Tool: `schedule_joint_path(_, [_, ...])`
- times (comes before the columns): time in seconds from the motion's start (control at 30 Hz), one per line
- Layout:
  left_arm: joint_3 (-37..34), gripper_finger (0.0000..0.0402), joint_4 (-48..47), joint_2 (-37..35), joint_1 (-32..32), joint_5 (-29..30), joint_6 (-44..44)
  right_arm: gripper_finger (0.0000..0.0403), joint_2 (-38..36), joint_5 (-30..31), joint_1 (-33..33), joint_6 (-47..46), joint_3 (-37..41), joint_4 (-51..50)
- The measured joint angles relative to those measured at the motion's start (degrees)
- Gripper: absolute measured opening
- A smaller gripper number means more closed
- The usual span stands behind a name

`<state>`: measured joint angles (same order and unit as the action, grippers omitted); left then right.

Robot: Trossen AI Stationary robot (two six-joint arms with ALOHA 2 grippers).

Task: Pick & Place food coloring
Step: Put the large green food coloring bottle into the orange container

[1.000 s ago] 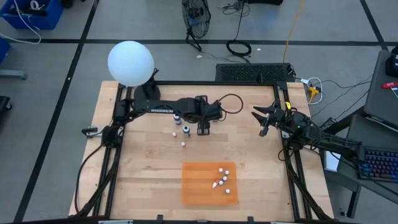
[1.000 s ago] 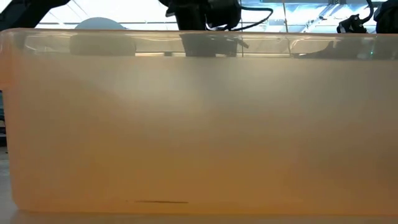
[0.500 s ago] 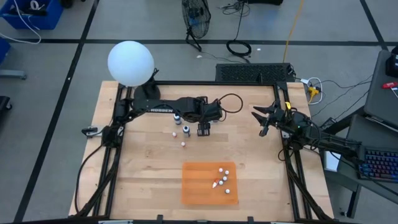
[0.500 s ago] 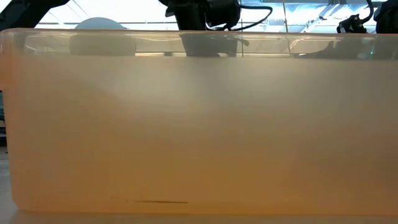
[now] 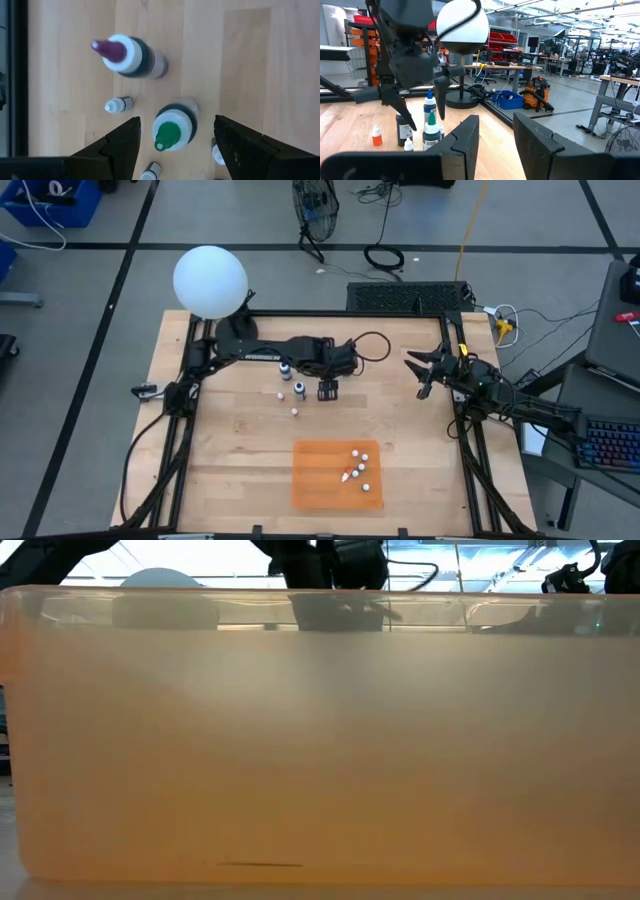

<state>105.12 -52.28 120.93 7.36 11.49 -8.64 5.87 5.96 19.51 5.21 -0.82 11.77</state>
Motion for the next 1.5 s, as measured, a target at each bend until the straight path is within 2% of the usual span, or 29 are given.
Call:
schedule_joint_path(0.27, [-0.2, 0.025, 1.3, 3.4, 0.9, -1.4, -0.8, 0.0111, 0.1, 0.0, 0.0, 0.0, 0.0, 0.1])
schedule_joint_path(0.67, [-0.2, 0.025, -0.2, 3.5, 1.2, -1.5, -1.3, 0.011, 0.1, 0.0, 0.0, 0.0, 0.0, 0.0])
schedule_joint_path(0.9, [-0.2, 0.025, -0.2, 3.6, 2.0, -1.6, 1.3, 0.011, 0.1, 0.0, 0.0, 0.0, 0.0, 0.0])
schedule_joint_path(1.2, [-0.1, 0.025, 0.1, 3.6, 2.4, -6.0, 1.7, 0.011, 0.1, 0.0, 0.0, 0.0, 0.0, 0.0])
schedule_joint_path(1.33, [-0.1, 0.0226, 0.1, 3.6, 2.4, -6.4, 1.7, 0.011, 0.1, 0.0, 0.0, 0.0, 0.0, 0.0])
schedule_joint_path(1.5, [-0.1, 0.0156, 0.1, 3.6, 2.4, -7.5, 1.7, 0.011, 0.1, 0.0, 0.0, 0.0, 0.0, 0.0])
